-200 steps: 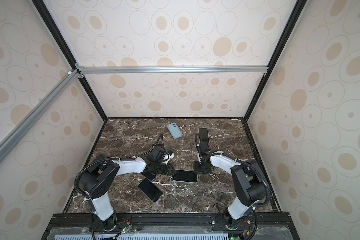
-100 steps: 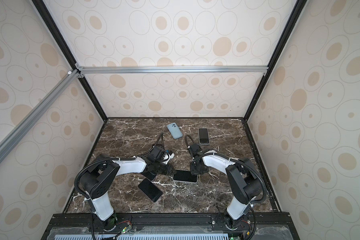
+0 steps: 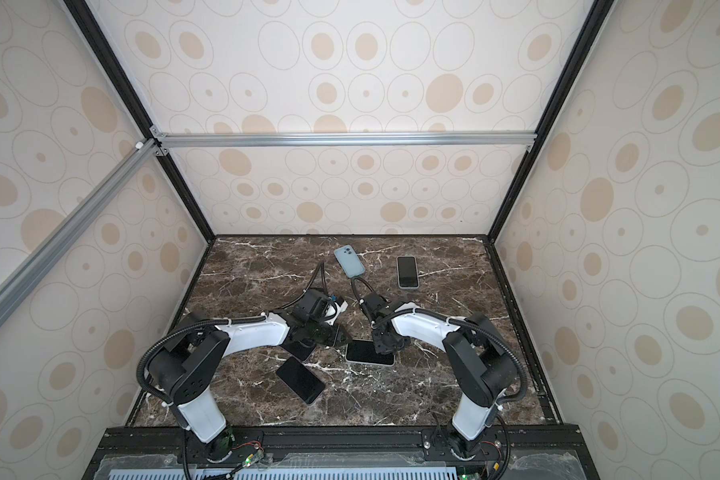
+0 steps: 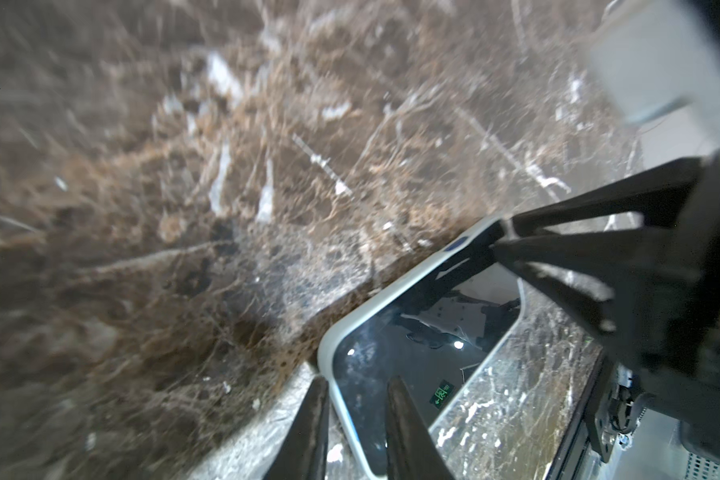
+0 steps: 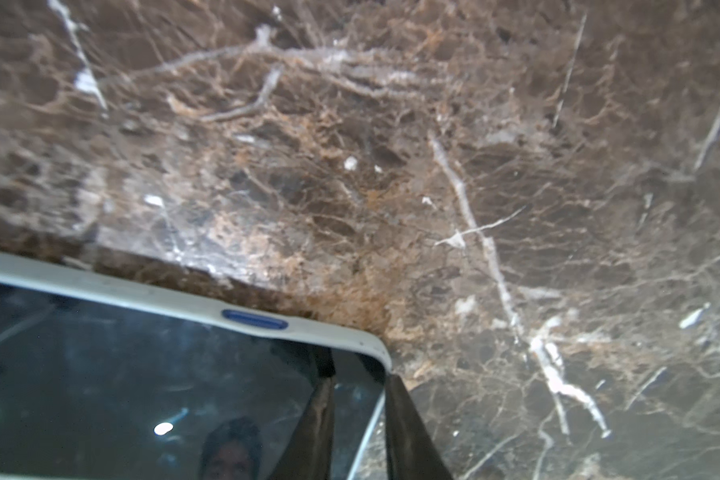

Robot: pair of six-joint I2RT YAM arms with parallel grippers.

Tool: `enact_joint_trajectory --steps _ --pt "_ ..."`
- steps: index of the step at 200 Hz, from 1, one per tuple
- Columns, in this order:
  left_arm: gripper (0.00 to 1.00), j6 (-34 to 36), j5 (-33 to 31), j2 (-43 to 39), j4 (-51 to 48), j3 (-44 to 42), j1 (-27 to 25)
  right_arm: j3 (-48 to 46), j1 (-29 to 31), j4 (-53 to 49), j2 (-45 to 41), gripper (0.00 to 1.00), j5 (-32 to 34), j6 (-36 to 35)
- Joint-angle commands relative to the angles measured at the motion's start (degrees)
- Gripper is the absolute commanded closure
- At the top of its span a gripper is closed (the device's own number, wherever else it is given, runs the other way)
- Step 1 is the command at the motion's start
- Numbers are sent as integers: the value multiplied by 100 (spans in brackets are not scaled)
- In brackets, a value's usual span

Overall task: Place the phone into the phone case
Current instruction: 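Open both grippers and lift them off the cased phone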

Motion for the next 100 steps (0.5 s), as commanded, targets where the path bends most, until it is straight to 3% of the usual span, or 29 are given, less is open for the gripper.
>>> enact_joint_trajectory --steps 1,23,38,59,68,79,82,100 --pt "75 226 -247 -413 95 85 68 74 38 21 -539 69 -48 -365" --pt "74 325 -361 -779 241 2 137 109 42 248 -918 56 -241 -1067" --pt "74 403 -382 -1049 352 -59 209 117 36 325 -1054 37 -400 -1686" --pt "73 506 -552 -1488 470 -128 339 220 30 185 -1083 27 -500 -2519" --pt "72 570 -640 -1705 574 -209 397 212 32 216 -1121 13 -607 -2786" --pt "70 599 -710 -2026 764 -356 484 178 34 260 -1190 7 -858 -3156" --pt "69 608 -730 -2112 833 -399 515 169 39 294 -1204 0 -915 -3241" --pt "63 672 -888 -2661 1208 -652 665 38 42 437 -1296 1 -1220 -3653"
